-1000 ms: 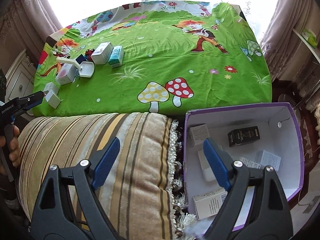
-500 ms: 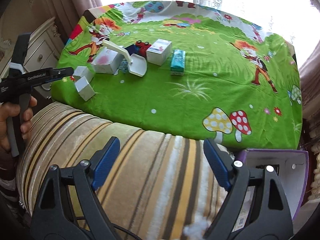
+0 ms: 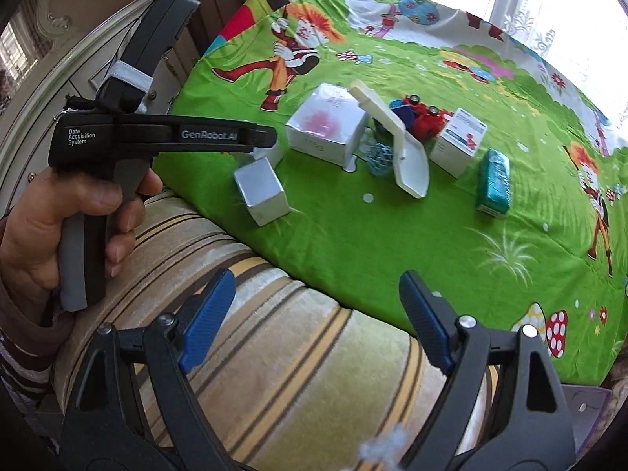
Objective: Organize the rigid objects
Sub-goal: 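Grasp the white cube box with the left tool while the right tool grasps the silver box, then carry both held boxes over the storage box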
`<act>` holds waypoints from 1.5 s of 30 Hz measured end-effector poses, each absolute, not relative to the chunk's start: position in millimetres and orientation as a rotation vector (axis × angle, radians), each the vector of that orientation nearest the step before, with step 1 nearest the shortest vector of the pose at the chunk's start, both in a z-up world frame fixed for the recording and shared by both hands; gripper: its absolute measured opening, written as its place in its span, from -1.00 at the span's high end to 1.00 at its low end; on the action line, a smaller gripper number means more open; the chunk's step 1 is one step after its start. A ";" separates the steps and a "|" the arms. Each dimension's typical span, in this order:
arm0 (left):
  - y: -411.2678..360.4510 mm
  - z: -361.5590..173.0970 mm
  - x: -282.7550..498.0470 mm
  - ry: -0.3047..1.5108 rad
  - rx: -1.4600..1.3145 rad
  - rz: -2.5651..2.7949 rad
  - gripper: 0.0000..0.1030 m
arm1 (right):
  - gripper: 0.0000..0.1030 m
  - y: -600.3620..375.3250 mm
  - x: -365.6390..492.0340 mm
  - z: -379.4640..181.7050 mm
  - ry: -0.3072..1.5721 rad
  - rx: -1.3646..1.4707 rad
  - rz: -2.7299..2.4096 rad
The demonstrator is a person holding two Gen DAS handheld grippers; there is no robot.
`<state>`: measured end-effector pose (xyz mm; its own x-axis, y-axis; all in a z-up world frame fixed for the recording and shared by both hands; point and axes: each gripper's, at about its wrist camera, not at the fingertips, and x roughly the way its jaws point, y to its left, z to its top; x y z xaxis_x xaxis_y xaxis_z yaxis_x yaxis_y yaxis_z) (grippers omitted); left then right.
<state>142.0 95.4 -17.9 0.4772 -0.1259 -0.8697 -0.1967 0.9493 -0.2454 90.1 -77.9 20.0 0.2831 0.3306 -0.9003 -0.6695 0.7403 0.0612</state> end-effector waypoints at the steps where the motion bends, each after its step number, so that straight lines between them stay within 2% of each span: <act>1: 96.3 -20.4 141.9 1.082 -0.346 0.034 0.16 | -0.70 -71.2 92.3 16.8 1.099 -0.371 0.696; 14: 119.8 -16.9 124.5 0.983 -0.468 0.049 0.16 | -0.69 -15.3 120.6 -14.0 1.127 -0.405 0.730; 18: 125.0 -16.5 120.4 0.966 -0.490 0.060 0.16 | -0.61 -3.6 126.2 -21.4 1.133 -0.419 0.740; 20: 126.7 -16.2 118.3 0.959 -0.498 0.063 0.16 | -0.53 1.0 130.1 -26.8 1.143 -0.425 0.738; 21: 127.5 -16.0 117.3 0.956 -0.500 0.065 0.16 | -0.43 2.7 131.8 -29.9 1.151 -0.428 0.735; 23: 128.9 -16.3 115.4 0.951 -0.505 0.070 0.16 | -0.18 5.6 134.6 -36.5 1.167 -0.436 0.741; 25: 129.5 -16.7 114.4 0.950 -0.508 0.071 0.16 | 0.17 5.9 135.1 -40.8 1.179 -0.438 0.747; 45: 80.2 7.9 95.3 0.934 -0.474 -0.002 0.16 | 0.18 -72.9 114.9 -5.0 1.098 -0.316 0.635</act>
<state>95.3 80.2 7.9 0.6021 -0.2037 -0.7720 -0.1997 0.8977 -0.3927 114.9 -72.9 -5.0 0.3035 0.3188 -0.8979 -0.6188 0.7826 0.0687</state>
